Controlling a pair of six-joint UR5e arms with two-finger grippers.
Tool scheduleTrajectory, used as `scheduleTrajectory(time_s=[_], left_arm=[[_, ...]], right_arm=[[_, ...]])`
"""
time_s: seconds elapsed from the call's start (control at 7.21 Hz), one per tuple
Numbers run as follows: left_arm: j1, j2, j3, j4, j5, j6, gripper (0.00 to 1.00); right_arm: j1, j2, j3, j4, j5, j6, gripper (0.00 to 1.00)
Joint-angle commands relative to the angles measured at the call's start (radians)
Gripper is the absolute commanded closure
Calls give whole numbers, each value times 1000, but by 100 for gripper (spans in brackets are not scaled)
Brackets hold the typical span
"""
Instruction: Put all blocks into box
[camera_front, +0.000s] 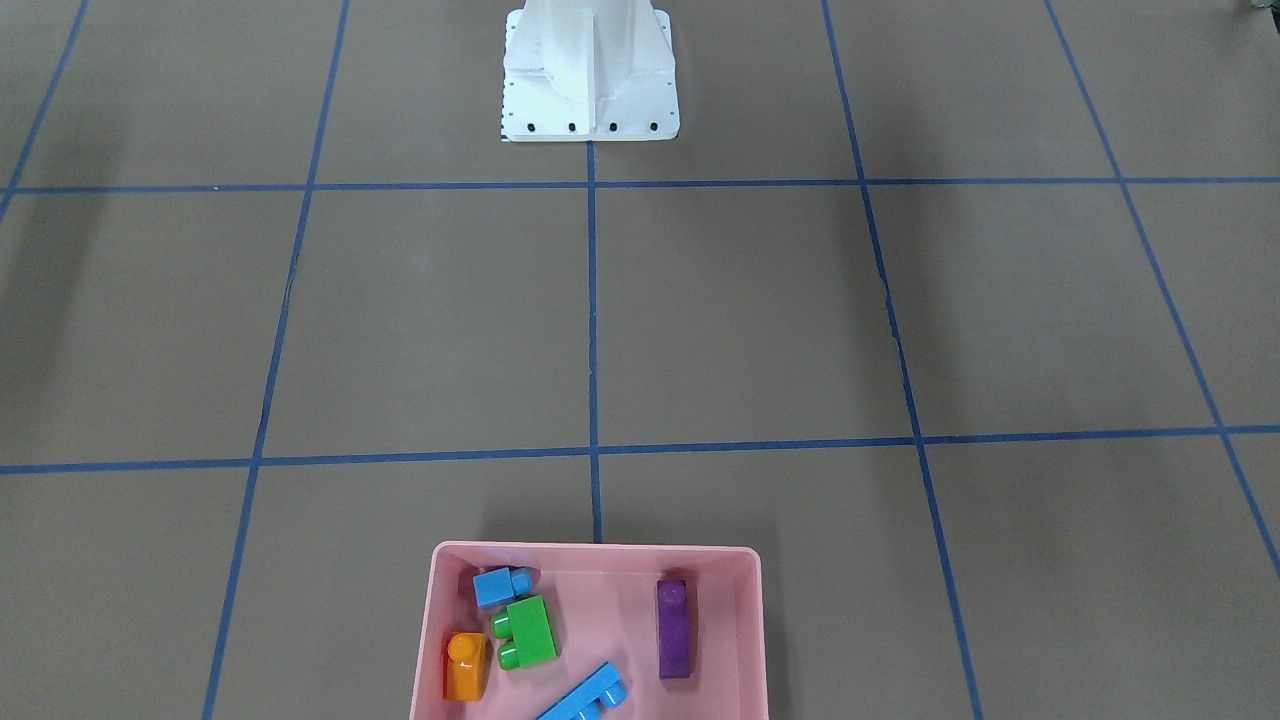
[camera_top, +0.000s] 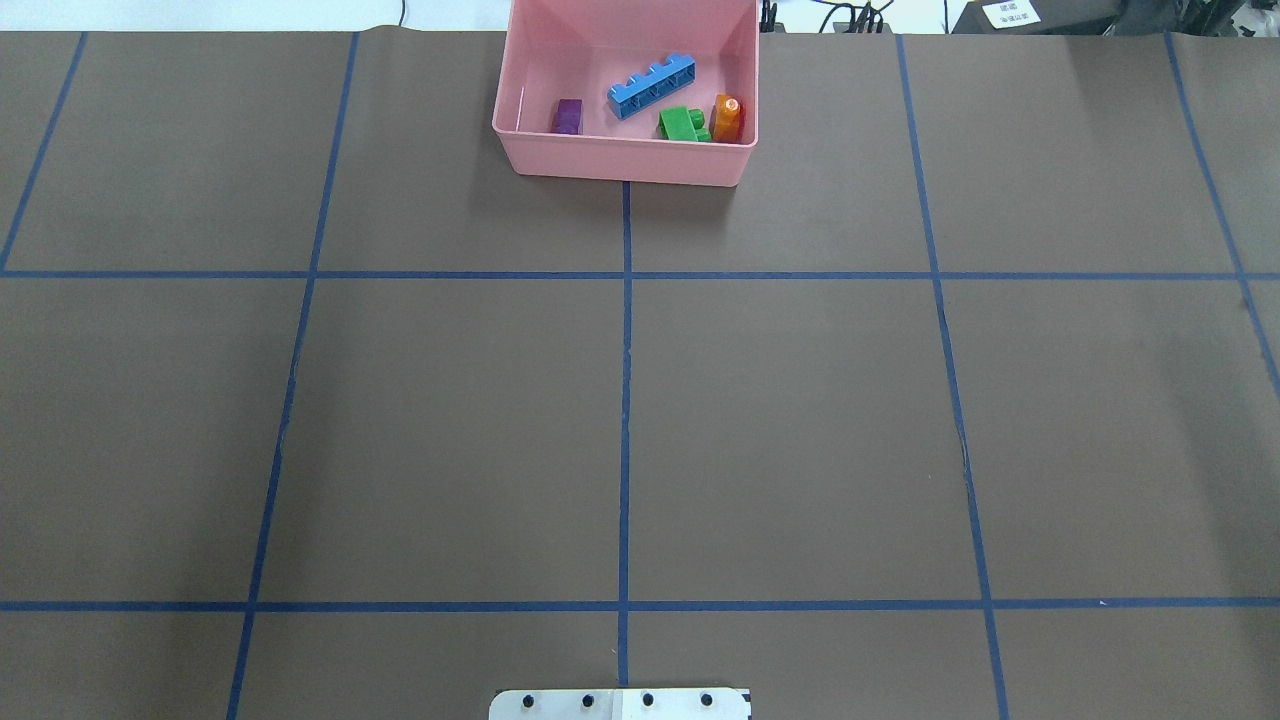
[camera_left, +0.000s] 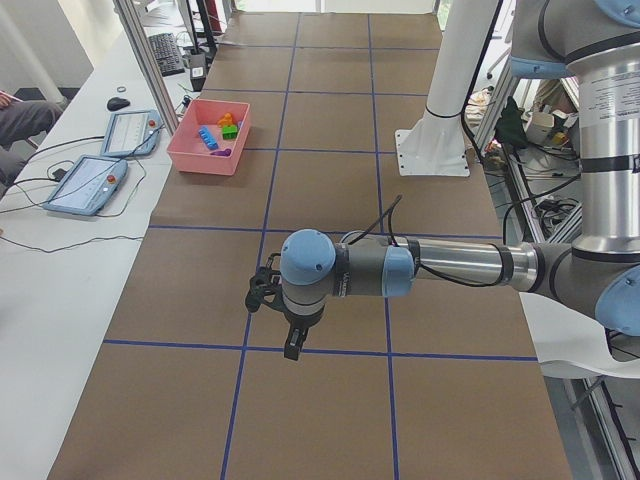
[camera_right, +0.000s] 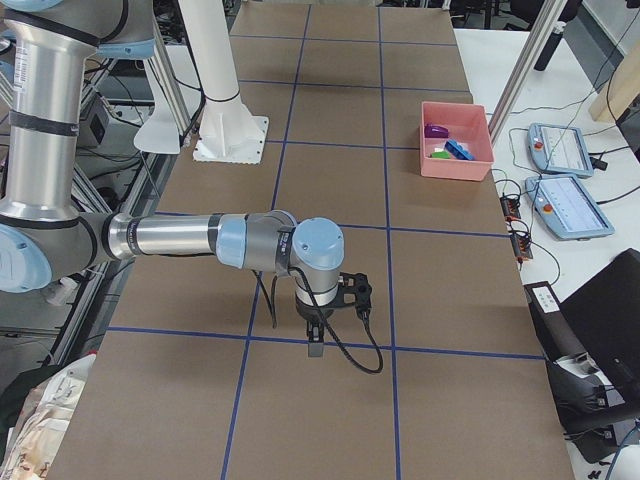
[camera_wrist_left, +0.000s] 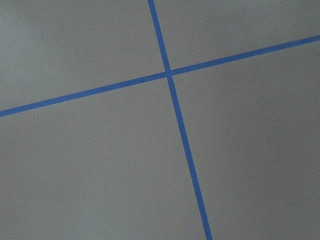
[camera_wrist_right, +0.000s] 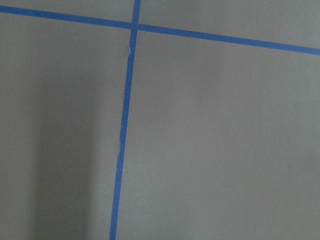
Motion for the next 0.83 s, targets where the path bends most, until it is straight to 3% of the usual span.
scheduleTrajectory(time_s=[0.0,0.69], left_arm=[[0,-2,0,-1,0,0,0],[5,-7,2,-1,0,0,0]], right_arm=[[3,-10,1,-1,1,9,0],[2,-24,7,0,4,6,0]])
